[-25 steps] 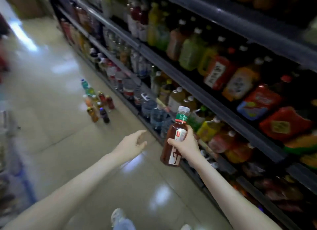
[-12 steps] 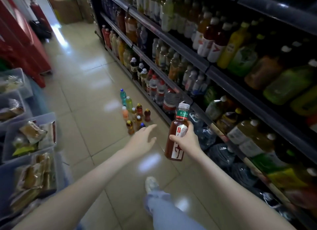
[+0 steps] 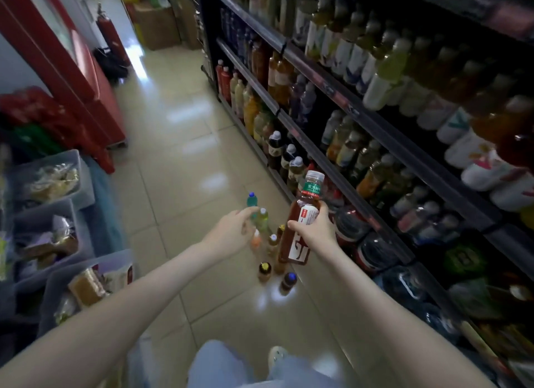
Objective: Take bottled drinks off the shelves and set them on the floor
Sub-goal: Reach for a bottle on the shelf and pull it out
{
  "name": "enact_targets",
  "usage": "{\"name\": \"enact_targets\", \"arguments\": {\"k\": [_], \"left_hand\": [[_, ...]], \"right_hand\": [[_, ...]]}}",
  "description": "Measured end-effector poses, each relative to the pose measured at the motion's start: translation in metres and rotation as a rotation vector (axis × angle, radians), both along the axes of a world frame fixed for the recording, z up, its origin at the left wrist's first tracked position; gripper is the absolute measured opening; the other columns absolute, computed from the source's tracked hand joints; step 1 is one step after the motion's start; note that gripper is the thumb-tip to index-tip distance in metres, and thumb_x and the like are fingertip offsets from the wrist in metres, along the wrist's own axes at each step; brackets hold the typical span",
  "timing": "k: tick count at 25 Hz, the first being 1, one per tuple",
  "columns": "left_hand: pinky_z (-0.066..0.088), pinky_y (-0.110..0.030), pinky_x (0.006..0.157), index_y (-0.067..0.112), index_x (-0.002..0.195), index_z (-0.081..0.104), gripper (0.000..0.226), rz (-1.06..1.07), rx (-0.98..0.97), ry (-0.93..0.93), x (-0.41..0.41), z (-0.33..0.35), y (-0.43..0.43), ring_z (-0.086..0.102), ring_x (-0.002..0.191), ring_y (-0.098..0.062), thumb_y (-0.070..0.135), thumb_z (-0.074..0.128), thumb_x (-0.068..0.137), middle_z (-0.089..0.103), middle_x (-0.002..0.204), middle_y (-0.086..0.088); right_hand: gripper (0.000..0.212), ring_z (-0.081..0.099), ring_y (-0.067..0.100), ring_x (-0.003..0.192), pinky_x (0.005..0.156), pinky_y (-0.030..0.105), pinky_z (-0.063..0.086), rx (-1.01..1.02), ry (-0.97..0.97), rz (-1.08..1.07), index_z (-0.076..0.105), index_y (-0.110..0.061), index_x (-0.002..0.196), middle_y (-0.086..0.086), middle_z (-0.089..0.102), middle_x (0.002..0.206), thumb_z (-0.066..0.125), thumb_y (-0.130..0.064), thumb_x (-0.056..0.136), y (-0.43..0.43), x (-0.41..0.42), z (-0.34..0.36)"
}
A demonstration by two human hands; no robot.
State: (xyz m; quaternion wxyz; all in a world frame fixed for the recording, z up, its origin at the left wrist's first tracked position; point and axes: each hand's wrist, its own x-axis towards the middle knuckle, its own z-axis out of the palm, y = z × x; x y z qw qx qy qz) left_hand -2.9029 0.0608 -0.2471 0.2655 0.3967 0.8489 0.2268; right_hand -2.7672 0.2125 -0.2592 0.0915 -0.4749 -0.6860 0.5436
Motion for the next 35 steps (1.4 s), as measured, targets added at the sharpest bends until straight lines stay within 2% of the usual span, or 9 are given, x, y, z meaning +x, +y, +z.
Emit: {"name": "enact_targets", "arguments": {"k": [11,14,16,19,22,24,27,31,35], "left_hand": [[0.042,-0.019,0.091,0.035,0.135,0.045,0.04,-0.499,0.073,-0.024,-0.314,0.058,0.118,0.058,0.103,-0.007,0.025,0.049,0.096,0.063,0.116,0.006],[0.04,-0.012,0.08,0.034,0.14,0.038,0.047,-0.575,0.106,-0.071,-0.363,0.078,0.166,0.056,0.094,-0.005,0.024,0.051,0.097,0.06,0.117,0.005],[0.048,-0.018,0.081,0.036,0.143,0.034,0.051,-0.651,0.145,-0.101,-0.39,0.082,0.202,0.062,0.092,-0.007,0.024,0.052,0.096,0.061,0.12,0.004],[0.05,-0.012,0.074,0.037,0.145,0.029,0.055,-0.715,0.198,-0.096,-0.428,0.092,0.25,0.062,0.087,0.0,0.023,0.051,0.097,0.059,0.118,0.011],[0.049,-0.017,0.079,0.035,0.145,0.027,0.055,-0.753,0.273,-0.017,-0.468,0.116,0.306,0.063,0.092,-0.011,0.022,0.05,0.097,0.062,0.117,0.006],[0.05,-0.025,0.085,0.035,0.145,0.027,0.055,-0.784,0.345,0.048,-0.491,0.136,0.341,0.061,0.098,-0.014,0.023,0.05,0.097,0.061,0.119,0.003],[0.041,-0.018,0.09,0.03,0.144,0.032,0.051,-0.869,0.493,0.152,-0.517,0.164,0.392,0.054,0.11,-0.009,0.022,0.049,0.097,0.053,0.127,0.007],[0.044,-0.037,0.1,0.016,0.139,0.045,0.046,-0.951,0.917,0.397,-0.536,0.206,0.462,0.05,0.12,-0.024,0.018,0.048,0.093,0.051,0.132,-0.009],[0.032,-0.042,0.109,0.015,0.139,0.046,0.049,-0.878,1.235,0.428,-0.533,0.252,0.513,0.04,0.129,-0.031,0.019,0.055,0.091,0.041,0.141,-0.019]], "right_hand": [[0.078,0.057,0.006,0.083,0.074,0.027,0.046,0.079,0.155,-0.359,0.031,-0.021,0.138,-0.008,0.059,0.099,0.079,-0.022,0.077,0.075,-0.291,0.062],[0.083,0.057,0.008,0.085,0.075,0.028,0.045,0.135,0.176,-0.445,0.028,-0.022,0.141,-0.011,0.055,0.096,0.079,-0.024,0.076,0.106,-0.338,0.083],[0.085,0.057,0.006,0.087,0.075,0.027,0.046,0.158,0.225,-0.525,0.026,-0.025,0.141,-0.008,0.057,0.104,0.08,-0.024,0.075,0.132,-0.367,0.091],[0.088,0.055,0.003,0.088,0.074,0.025,0.046,0.216,0.293,-0.586,0.024,-0.027,0.143,-0.008,0.055,0.11,0.08,-0.022,0.075,0.171,-0.406,0.101],[0.089,0.054,0.005,0.098,0.08,0.024,0.045,0.364,0.342,-0.573,0.025,-0.027,0.144,-0.011,0.052,0.114,0.08,-0.02,0.075,0.215,-0.443,0.124],[0.087,0.055,0.0,0.098,0.082,0.019,0.047,0.475,0.383,-0.581,0.026,-0.028,0.143,-0.019,0.051,0.109,0.081,-0.019,0.075,0.24,-0.464,0.146],[0.086,0.055,-0.01,0.098,0.076,0.009,0.047,0.634,0.465,-0.663,0.027,-0.031,0.141,-0.023,0.051,0.111,0.081,-0.019,0.075,0.269,-0.483,0.181],[0.086,0.045,-0.025,0.105,0.084,-0.001,0.037,0.903,0.519,-0.902,0.026,-0.032,0.14,-0.032,0.042,0.119,0.081,-0.017,0.076,0.285,-0.486,0.225],[0.088,0.037,-0.024,0.116,0.094,0.0,0.032,1.23,0.546,-1.158,0.016,-0.03,0.139,-0.027,0.034,0.13,0.076,-0.01,0.079,0.296,-0.474,0.262]]}}
